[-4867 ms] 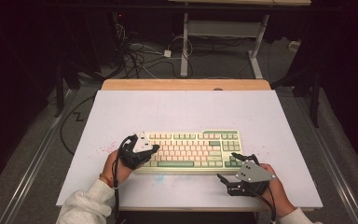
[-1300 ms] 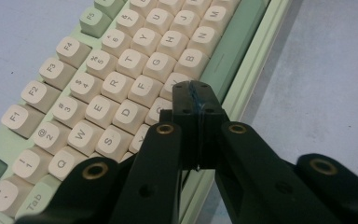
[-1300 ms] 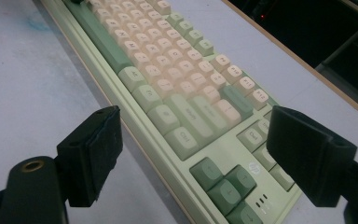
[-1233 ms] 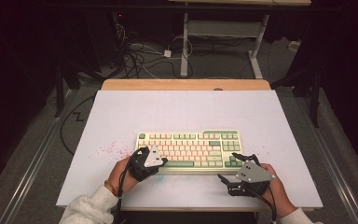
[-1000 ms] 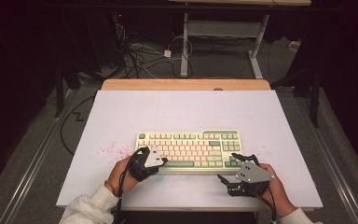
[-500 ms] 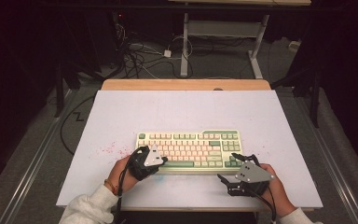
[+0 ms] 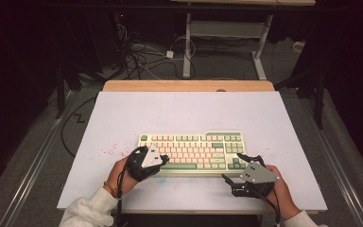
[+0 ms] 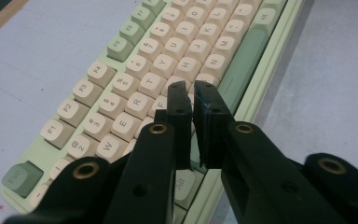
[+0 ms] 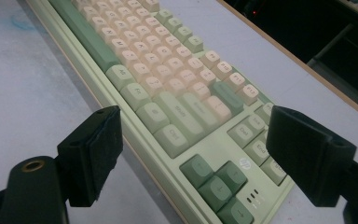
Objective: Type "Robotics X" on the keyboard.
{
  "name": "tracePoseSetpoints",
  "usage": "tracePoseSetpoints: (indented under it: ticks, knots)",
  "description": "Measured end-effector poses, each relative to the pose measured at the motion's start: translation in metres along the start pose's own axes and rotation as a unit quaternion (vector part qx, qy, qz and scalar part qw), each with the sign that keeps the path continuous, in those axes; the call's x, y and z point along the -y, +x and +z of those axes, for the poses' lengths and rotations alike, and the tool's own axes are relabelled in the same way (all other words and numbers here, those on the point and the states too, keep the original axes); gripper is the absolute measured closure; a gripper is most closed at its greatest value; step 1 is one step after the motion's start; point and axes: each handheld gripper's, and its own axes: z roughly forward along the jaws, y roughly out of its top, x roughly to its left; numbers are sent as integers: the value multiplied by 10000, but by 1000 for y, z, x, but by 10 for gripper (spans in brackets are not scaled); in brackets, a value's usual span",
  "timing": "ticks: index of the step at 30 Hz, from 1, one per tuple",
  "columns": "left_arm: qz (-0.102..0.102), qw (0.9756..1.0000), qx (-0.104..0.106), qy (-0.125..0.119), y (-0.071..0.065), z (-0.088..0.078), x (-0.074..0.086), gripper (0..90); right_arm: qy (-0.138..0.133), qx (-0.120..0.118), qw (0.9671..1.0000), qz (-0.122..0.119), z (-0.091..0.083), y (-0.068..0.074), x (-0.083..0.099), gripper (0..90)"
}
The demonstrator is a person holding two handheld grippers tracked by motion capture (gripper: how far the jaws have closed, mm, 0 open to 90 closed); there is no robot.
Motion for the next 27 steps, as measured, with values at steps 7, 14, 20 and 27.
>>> tracePoseSetpoints:
  ticks: [7,14,20,27]
  knots:
    - [-10,10000,-60,-48,2,-2,1,833,15,35,10000,33,0,-1,0,194]
    - [-35,9998,-128,-152,4,-5,2,800,58,38,10000,57,0,-2,0,194]
    - [-28,9997,-184,-174,6,-6,2,725,98,23,9999,136,0,-3,0,199]
    - [75,9991,-371,-212,5,-5,2,515,53,-30,9997,243,-1,-4,0,200]
